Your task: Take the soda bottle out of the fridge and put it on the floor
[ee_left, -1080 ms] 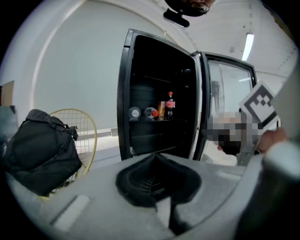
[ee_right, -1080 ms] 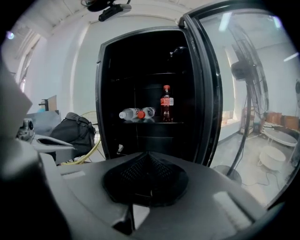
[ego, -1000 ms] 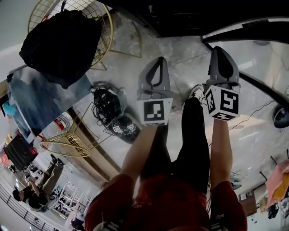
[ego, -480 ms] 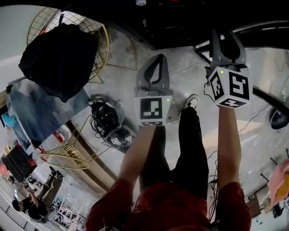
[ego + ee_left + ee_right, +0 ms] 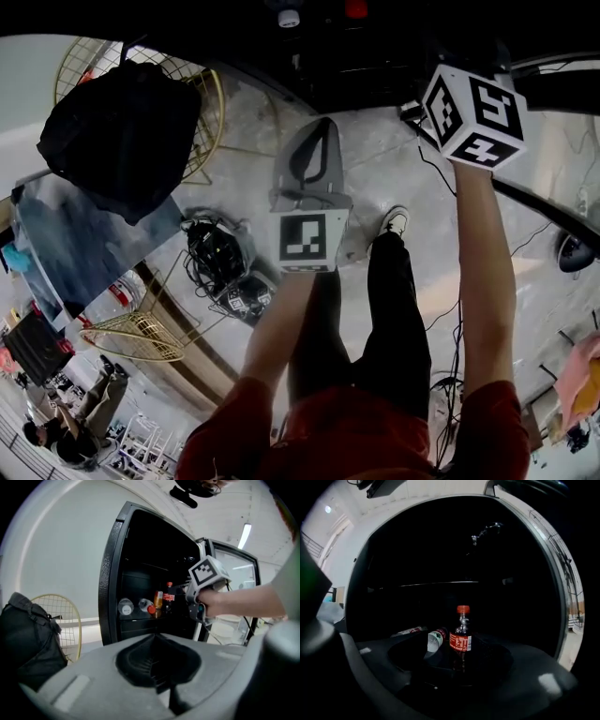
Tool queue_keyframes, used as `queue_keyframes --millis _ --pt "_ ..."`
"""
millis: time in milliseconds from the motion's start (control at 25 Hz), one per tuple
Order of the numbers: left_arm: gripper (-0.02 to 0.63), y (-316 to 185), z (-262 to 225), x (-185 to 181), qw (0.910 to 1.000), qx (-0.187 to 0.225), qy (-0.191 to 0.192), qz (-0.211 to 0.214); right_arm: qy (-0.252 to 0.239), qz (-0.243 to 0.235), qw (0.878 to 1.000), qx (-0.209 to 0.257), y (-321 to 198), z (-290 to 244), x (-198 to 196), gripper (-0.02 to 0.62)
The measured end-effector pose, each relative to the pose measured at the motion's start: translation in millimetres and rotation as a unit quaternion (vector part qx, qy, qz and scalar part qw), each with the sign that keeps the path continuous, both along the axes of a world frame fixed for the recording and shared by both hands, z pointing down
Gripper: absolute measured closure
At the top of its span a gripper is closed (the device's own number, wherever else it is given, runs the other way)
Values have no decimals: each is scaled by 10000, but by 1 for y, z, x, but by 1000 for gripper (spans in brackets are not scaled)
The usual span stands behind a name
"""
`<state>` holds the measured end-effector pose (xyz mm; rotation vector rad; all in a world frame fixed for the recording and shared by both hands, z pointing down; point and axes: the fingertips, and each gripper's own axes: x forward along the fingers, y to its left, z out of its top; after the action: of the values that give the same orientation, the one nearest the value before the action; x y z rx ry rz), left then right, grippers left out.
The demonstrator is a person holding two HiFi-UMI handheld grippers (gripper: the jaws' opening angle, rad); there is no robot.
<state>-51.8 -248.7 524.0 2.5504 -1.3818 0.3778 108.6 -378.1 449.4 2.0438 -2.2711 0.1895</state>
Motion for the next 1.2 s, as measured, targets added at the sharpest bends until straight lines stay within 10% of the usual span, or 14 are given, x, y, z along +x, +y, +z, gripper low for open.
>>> queue_keyframes --millis 1200 --pt "606 -24 -4 7 9997 159 85 -178 155 113 9995 -265 -75 27 26 299"
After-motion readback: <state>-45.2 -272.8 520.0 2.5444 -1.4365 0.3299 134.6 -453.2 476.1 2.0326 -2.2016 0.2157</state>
